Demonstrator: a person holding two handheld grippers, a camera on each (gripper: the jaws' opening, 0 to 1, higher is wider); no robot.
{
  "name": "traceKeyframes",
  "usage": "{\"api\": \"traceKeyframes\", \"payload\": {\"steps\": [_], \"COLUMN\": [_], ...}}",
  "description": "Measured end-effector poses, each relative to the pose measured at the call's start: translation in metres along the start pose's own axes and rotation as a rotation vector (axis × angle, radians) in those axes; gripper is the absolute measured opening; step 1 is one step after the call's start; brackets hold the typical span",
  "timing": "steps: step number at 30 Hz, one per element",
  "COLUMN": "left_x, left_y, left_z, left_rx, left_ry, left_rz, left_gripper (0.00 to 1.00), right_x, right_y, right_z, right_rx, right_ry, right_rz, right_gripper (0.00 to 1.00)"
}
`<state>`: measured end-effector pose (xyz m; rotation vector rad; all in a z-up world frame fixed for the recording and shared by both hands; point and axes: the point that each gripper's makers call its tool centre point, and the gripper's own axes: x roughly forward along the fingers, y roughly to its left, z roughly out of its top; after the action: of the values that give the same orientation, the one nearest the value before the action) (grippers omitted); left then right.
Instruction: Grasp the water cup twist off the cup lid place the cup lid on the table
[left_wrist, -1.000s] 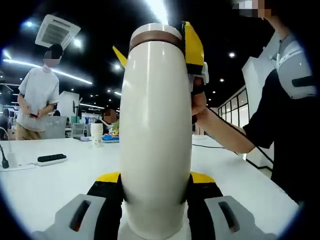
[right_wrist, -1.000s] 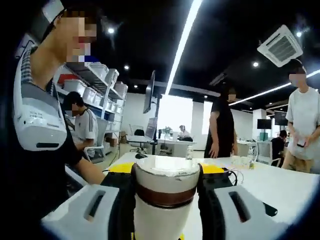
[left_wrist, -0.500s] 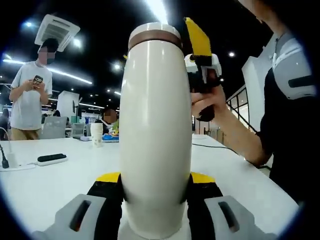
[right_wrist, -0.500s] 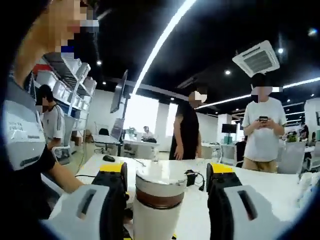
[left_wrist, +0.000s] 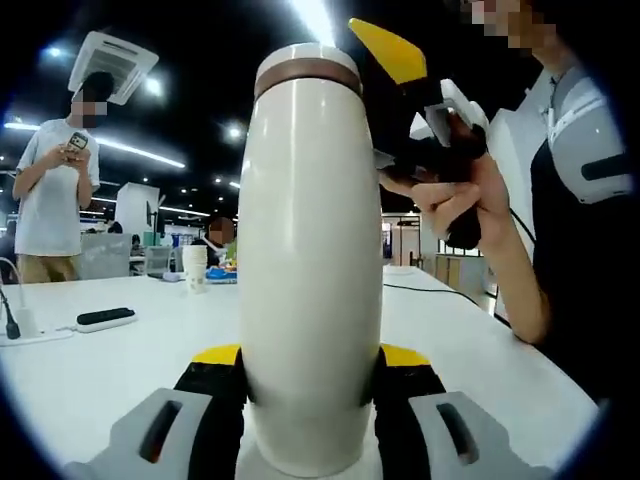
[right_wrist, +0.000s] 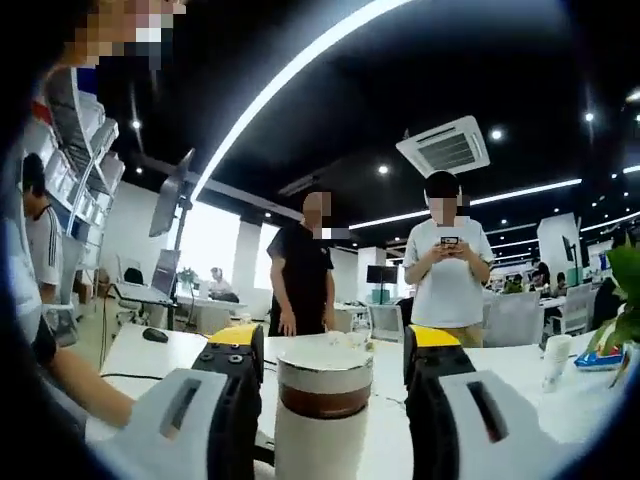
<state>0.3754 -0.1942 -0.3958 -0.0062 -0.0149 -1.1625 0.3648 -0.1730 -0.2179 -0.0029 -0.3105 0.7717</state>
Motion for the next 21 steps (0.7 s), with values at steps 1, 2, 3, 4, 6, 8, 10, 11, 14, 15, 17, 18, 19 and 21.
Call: {"api": "traceKeyframes", "payload": {"steps": [1, 2, 3, 4, 6, 8, 10, 11, 14, 15, 17, 18, 19, 21], "left_x": [0.0, 0.0, 0.0, 0.0001, 0.0001, 0.0001, 0.0004, 0.0004, 0.0007, 0.0008, 0.0005, 0.0005, 0.0004, 0.0006], "left_y": [-0.0001, 0.0005, 0.0007, 0.0008, 0.001, 0.0013, 0.0011, 0.0012, 0.0012, 0.0011, 0.0018, 0.0017, 0.0015, 0.0016], "left_z": [-0.0001, -0.0001, -0.0002, -0.0003, -0.0006, -0.0009, -0.001, -0.001, -0.001, -0.001, -0.0011, -0.0011, -0.0011, -0.0011], "left_rx": [0.0, 0.002, 0.002, 0.003, 0.002, -0.001, 0.001, 0.001, 0.002, 0.003, 0.002, 0.008, 0.009, 0.011], "left_ry": [0.0, 0.001, 0.001, 0.001, 0.003, 0.004, 0.004, 0.004, 0.004, 0.005, 0.006, 0.006, 0.006, 0.006], "left_rz": [0.0, 0.0, 0.0, 0.0, 0.0, 0.0, -0.001, -0.001, -0.002, -0.002, -0.003, -0.003, -0.004, -0.005], "left_gripper": [0.51, 0.51, 0.51, 0.51, 0.51, 0.51, 0.51, 0.51, 0.51, 0.51, 0.51, 0.51, 0.51, 0.51], "right_x": [0.0017, 0.0034, 0.0048, 0.006, 0.0075, 0.0076, 0.0077, 0.0078, 0.007, 0.0063, 0.0052, 0.0049, 0.0047, 0.0039], "right_y": [0.0014, 0.0033, 0.006, 0.0079, 0.0088, 0.0011, 0.0029, 0.0028, 0.004, 0.0043, 0.0039, 0.0043, 0.0042, 0.0063], "right_z": [-0.0011, -0.003, -0.0051, -0.0064, -0.0075, -0.0088, -0.0075, -0.008, -0.0081, -0.0094, -0.0101, -0.0102, -0.0099, -0.0097], "right_rx": [-0.004, -0.008, -0.011, -0.013, -0.034, -0.104, -0.07, -0.062, -0.027, -0.009, 0.006, 0.012, 0.015, 0.006], "right_ry": [0.002, 0.009, 0.016, 0.02, 0.019, 0.028, 0.021, 0.023, 0.015, 0.025, 0.028, 0.032, 0.04, 0.046], "right_rz": [0.005, 0.013, 0.024, 0.032, 0.03, 0.007, 0.034, 0.048, 0.132, 0.157, 0.199, 0.214, 0.231, 0.274], "right_gripper": [0.56, 0.55, 0.54, 0.52, 0.5, 0.44, 0.44, 0.44, 0.44, 0.44, 0.44, 0.44, 0.44, 0.44]}}
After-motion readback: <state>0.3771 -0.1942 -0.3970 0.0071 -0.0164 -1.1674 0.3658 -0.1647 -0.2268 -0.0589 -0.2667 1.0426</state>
